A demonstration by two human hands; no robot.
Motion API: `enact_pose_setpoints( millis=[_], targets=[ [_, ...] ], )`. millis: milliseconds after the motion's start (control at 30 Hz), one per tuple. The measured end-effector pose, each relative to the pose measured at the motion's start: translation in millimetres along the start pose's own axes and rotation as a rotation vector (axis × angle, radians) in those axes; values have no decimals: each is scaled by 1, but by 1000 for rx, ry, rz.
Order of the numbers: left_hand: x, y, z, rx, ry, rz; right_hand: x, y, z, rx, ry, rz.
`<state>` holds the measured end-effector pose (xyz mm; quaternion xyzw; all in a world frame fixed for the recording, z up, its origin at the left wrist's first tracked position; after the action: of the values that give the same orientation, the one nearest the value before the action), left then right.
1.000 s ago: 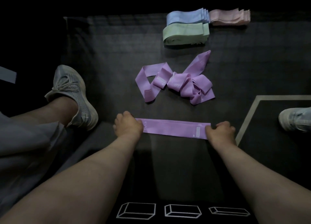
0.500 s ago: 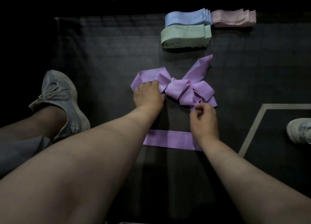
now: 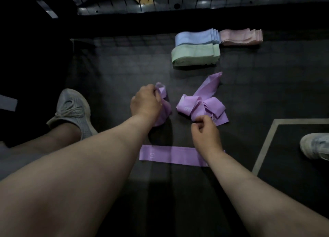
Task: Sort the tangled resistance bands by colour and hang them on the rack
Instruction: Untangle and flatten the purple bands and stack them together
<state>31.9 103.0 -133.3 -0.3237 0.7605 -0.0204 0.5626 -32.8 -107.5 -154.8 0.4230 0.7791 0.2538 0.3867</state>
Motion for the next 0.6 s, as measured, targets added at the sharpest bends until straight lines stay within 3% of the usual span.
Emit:
enact_pose_setpoints(
  millis=[167,367,500,600],
  targets=[
    [-68,-21,-37,121,-183,5,-3,54,-27,42,81,82],
    [-150,-62,-103,431,-319,187,-31,153,-81,-165,90,99],
    [-198,-88,-155,655,-401,395,-49,211,-129,-185,205,348],
    [-230,-98,-193,718,-500,410,-60,235,-170,-179,314,570]
  ],
)
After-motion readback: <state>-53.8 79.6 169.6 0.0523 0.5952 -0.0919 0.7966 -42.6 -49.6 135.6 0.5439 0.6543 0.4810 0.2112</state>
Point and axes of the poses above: each hand's wrist, its own z-axis towards the middle knuckle, its own x-axis out of the palm, y = z × x, the point moved 4 cm from there along z, towards the middle knuckle, and after that the axes turned 10 degrees about y, right-handed, at the moved point
